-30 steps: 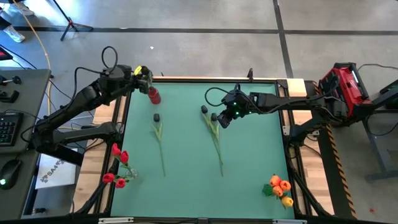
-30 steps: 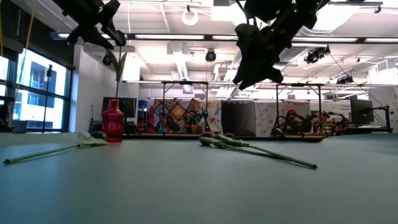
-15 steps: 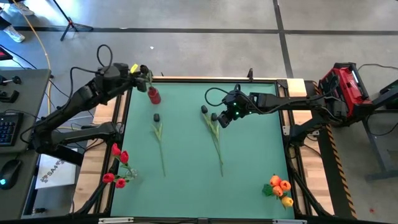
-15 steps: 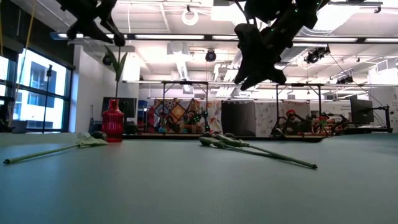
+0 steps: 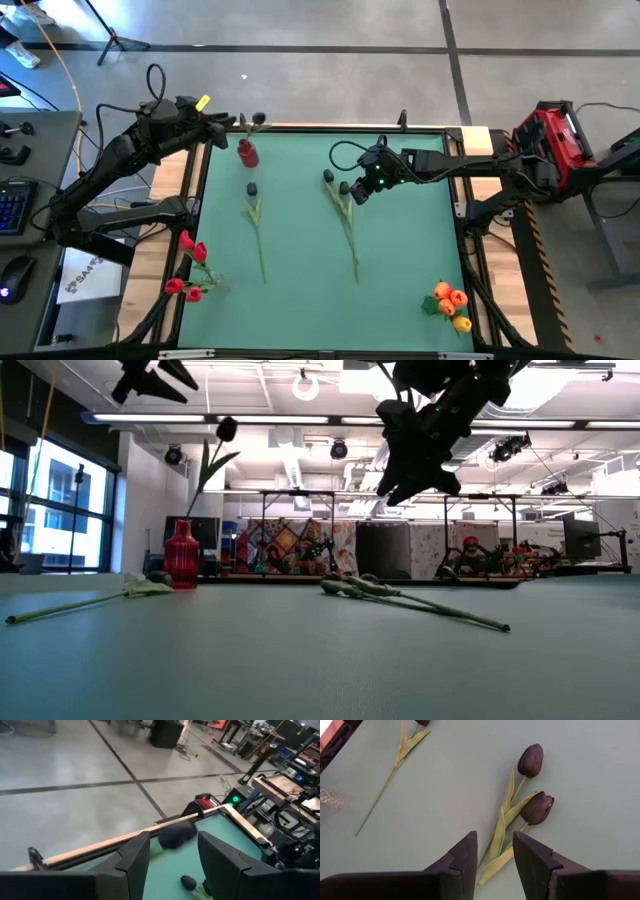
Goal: Sort flowers into vase by color
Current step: Put the black flower into the red vase
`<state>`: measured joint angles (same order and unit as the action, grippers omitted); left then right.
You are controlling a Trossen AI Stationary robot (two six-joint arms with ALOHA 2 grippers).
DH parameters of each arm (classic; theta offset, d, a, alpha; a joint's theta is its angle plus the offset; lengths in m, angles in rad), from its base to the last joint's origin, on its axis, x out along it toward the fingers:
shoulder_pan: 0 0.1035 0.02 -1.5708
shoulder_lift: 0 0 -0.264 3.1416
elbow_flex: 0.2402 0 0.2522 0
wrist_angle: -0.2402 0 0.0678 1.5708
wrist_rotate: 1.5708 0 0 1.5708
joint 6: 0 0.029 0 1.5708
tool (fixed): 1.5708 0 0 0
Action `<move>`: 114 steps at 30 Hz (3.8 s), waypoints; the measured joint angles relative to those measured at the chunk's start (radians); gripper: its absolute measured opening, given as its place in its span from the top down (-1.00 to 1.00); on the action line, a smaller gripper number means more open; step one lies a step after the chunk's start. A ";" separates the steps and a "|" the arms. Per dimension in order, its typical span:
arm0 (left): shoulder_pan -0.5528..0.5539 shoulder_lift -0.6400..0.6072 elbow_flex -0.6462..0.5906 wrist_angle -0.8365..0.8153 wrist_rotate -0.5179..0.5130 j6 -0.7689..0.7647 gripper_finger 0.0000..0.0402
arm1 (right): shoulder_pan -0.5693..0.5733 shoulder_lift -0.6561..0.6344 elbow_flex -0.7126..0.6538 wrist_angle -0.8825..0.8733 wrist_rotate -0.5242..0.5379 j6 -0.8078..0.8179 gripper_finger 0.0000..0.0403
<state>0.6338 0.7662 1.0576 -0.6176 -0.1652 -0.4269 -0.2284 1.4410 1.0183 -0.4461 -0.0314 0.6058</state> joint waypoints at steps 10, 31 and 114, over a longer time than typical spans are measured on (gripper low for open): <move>-0.045 0.000 0.000 -0.013 0.016 -0.056 0.22 | -0.001 0.000 0.000 0.001 0.003 -0.004 0.43; -0.589 0.153 -0.011 -0.176 -0.191 -0.314 0.31 | -0.067 0.000 0.000 0.002 0.014 -0.083 0.43; -0.734 0.258 -0.183 0.093 -0.469 -0.506 1.00 | -0.059 0.000 0.000 -0.158 -0.006 -0.115 0.43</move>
<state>-0.1006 1.0237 0.8744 -0.5247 -0.6338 -0.9331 -0.2871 1.4410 1.0183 -0.6037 -0.0370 0.4911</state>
